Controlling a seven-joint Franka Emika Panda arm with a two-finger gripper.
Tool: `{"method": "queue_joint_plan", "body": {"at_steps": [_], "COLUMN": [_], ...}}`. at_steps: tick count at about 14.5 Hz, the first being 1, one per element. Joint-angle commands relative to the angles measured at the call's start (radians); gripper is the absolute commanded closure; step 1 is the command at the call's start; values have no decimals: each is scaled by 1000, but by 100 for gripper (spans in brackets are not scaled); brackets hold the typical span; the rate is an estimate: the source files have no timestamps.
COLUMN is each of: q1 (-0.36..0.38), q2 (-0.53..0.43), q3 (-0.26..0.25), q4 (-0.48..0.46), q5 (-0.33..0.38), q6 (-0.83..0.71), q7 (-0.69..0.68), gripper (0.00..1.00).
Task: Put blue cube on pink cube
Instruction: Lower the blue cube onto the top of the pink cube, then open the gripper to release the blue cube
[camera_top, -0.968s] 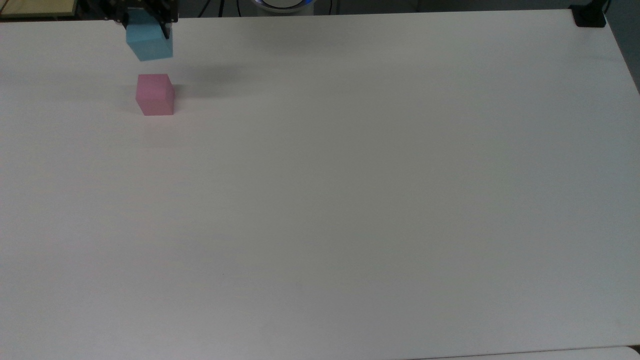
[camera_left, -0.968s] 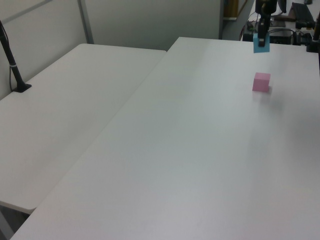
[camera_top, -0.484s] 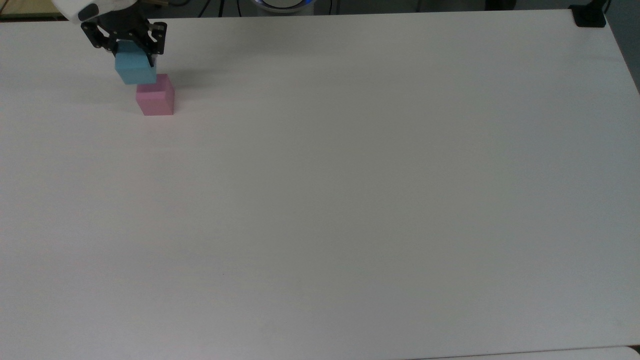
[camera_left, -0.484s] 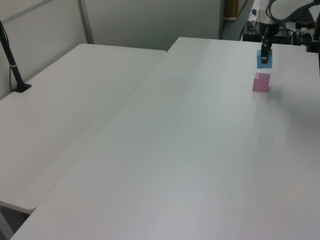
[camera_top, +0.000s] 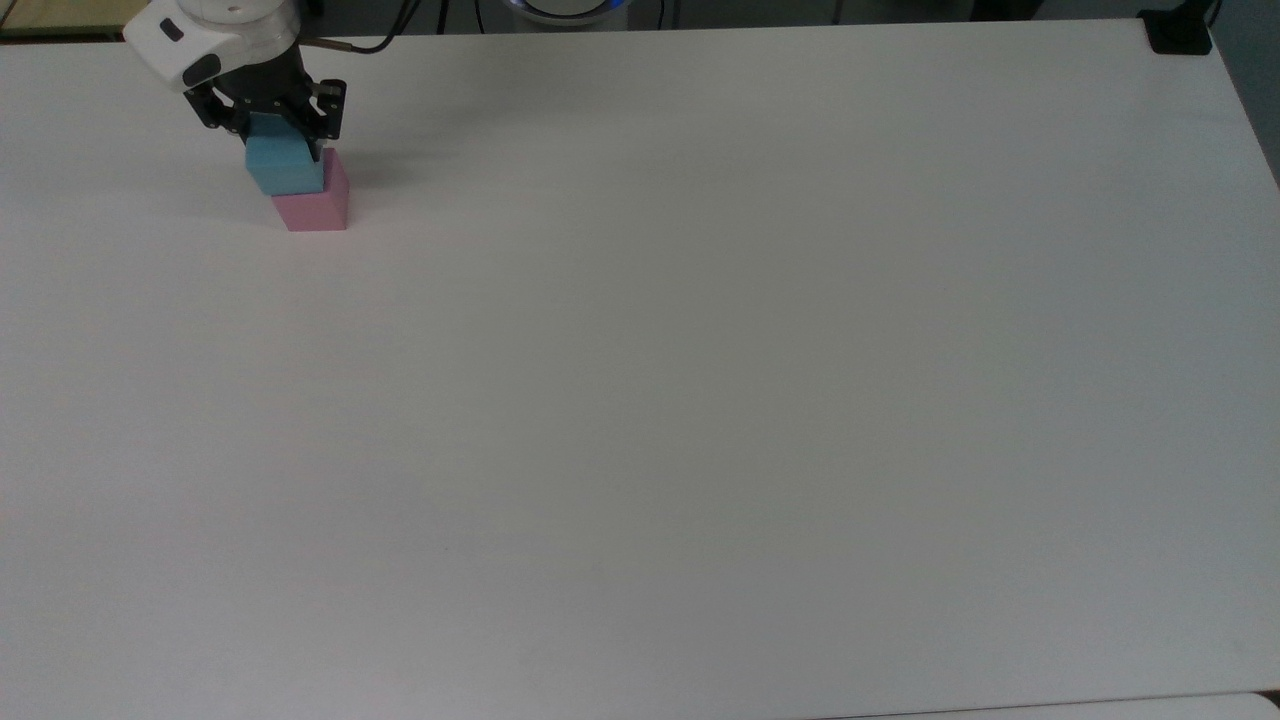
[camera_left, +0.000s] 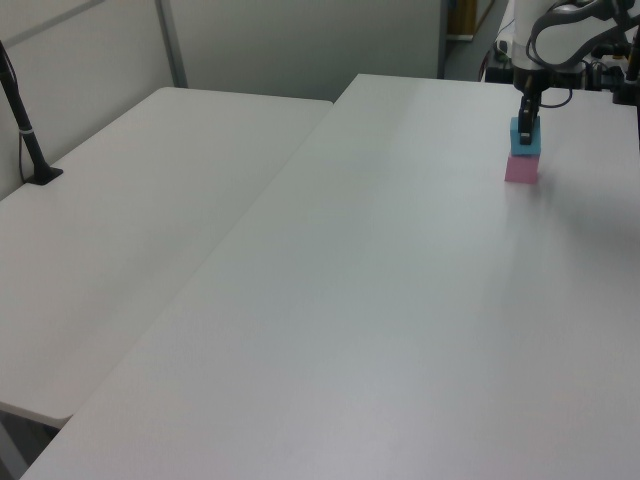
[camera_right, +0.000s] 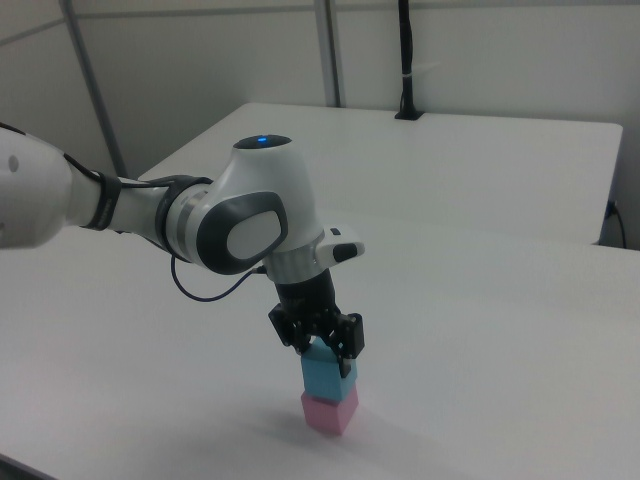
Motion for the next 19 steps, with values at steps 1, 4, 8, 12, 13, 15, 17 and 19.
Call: {"method": "queue_joint_plan", "body": {"at_steps": [1, 4, 8, 12, 13, 15, 17, 19], "q1": [18, 9, 6, 12, 12, 6, 6, 6], "q2": [-6, -11, -28, -17, -17, -14, -3, 32], "q3": [-18, -18, -21, 5, 20, 74, 135, 233], "q4": [-24, -20, 112, 378, 422, 494, 542, 588], "q5": [-20, -17, 12, 85, 91, 98, 98, 88], "q6": [35, 26, -147, -400, -442, -508, -551, -572], "q7": [-9, 7, -1, 1, 5, 23, 91, 195], "gripper": [5, 0, 0, 0, 0, 0, 0, 0]}}
